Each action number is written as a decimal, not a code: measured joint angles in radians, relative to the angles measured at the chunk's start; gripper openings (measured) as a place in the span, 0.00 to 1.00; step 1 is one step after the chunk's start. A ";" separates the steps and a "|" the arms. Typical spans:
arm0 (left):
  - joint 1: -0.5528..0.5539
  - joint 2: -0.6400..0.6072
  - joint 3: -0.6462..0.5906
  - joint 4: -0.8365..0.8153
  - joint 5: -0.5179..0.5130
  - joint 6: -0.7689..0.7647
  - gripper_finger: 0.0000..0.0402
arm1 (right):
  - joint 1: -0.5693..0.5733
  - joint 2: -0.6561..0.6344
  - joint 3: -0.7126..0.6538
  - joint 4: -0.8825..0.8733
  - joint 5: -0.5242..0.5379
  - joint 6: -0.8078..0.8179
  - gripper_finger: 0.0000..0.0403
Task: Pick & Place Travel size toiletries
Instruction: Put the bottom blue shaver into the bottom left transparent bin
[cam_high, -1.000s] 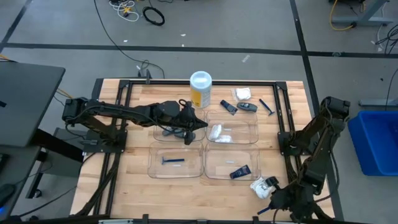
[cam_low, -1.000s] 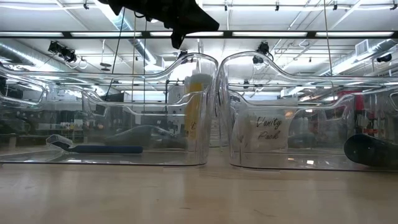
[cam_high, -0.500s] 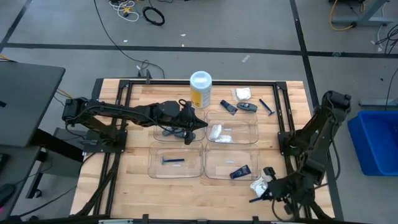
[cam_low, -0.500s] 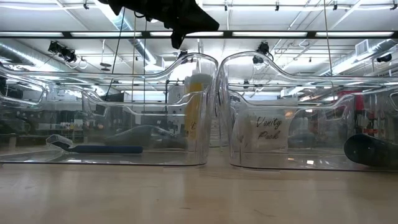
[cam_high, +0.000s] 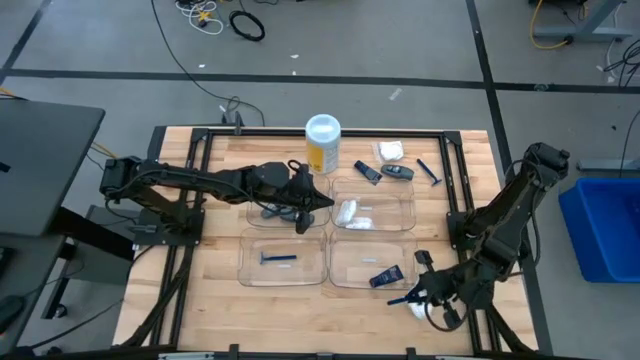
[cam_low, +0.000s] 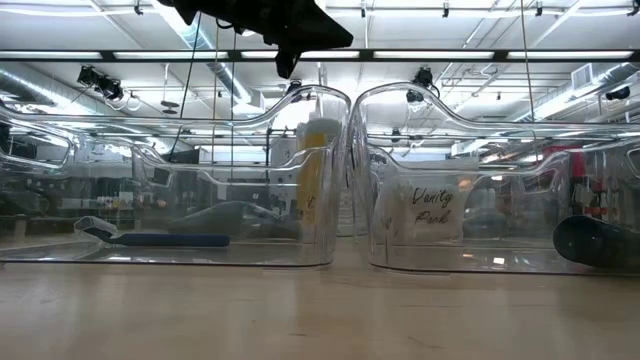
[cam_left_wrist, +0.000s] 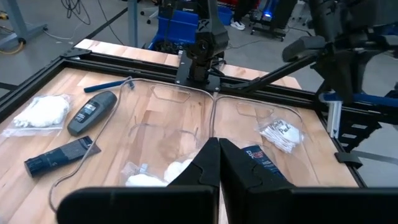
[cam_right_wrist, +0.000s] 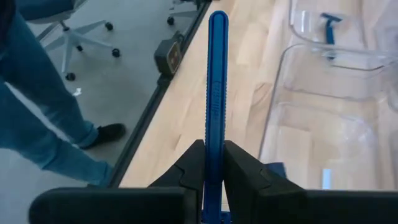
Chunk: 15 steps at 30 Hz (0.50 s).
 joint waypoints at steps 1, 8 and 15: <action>0.000 0.000 0.000 0.000 0.003 0.000 0.00 | -0.008 -0.005 0.000 0.000 0.000 -0.007 0.11; 0.000 0.000 0.000 0.000 0.022 0.000 0.00 | -0.075 -0.085 0.000 0.001 0.083 -0.100 0.11; 0.000 0.000 0.000 0.000 0.043 0.000 0.01 | -0.173 -0.171 0.000 0.021 0.213 -0.194 0.11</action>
